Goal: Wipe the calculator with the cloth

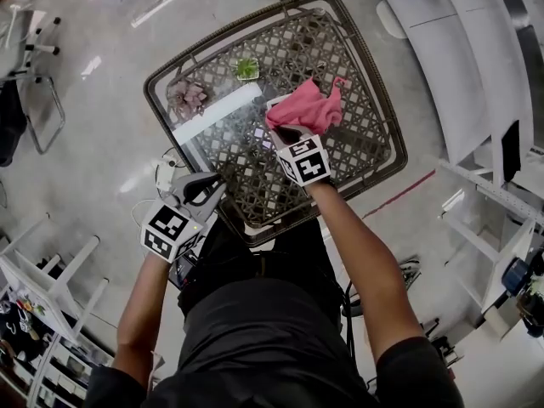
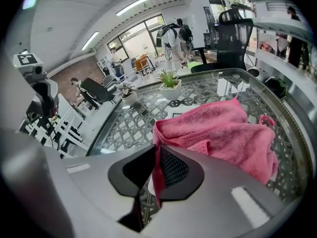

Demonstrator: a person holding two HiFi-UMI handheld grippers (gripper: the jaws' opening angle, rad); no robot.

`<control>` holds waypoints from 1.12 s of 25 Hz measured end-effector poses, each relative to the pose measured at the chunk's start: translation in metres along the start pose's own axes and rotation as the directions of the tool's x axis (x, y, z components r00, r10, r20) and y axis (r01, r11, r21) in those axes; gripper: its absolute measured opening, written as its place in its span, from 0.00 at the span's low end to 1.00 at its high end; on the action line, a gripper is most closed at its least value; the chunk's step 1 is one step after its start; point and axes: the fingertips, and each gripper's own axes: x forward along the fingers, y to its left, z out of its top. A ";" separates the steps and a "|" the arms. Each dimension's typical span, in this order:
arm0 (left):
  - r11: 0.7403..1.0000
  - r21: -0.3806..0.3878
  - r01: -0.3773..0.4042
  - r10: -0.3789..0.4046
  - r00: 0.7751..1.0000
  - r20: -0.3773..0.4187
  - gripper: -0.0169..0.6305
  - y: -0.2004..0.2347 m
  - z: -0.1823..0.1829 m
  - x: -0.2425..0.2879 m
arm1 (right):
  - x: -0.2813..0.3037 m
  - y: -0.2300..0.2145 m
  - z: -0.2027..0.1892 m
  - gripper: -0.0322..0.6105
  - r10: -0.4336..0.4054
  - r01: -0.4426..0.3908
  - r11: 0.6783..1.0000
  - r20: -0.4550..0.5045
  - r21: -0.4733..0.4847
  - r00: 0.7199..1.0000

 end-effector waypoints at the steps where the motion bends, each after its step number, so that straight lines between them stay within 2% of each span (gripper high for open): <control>1: 1.000 -0.001 0.004 -0.004 1.000 -0.016 0.12 0.000 -0.004 0.003 | -0.001 0.001 0.001 0.10 0.005 -0.005 1.000 0.007 0.001 1.000; 7: 0.999 0.017 0.050 -0.048 0.997 -0.065 0.12 -0.007 -0.009 0.027 | -0.005 -0.001 0.005 0.10 0.047 -0.048 0.999 0.055 0.024 0.997; 10: 0.998 0.013 0.065 -0.064 0.996 -0.058 0.12 -0.017 -0.003 0.025 | -0.008 0.002 0.006 0.10 0.049 -0.050 0.999 0.047 0.007 0.998; 14: 0.998 -0.005 0.057 -0.057 0.998 -0.039 0.12 -0.018 0.001 0.017 | -0.016 0.001 0.006 0.10 0.051 -0.053 0.997 0.046 0.055 0.998; 21: 0.997 -0.053 0.055 -0.055 0.998 -0.006 0.12 -0.005 0.008 0.019 | -0.018 -0.029 0.000 0.10 0.000 -0.003 0.997 0.031 0.078 1.000; 28: 0.996 -0.058 0.060 -0.060 0.998 0.002 0.12 -0.010 0.009 0.022 | -0.033 -0.066 -0.006 0.10 -0.080 0.079 0.992 0.016 0.099 0.997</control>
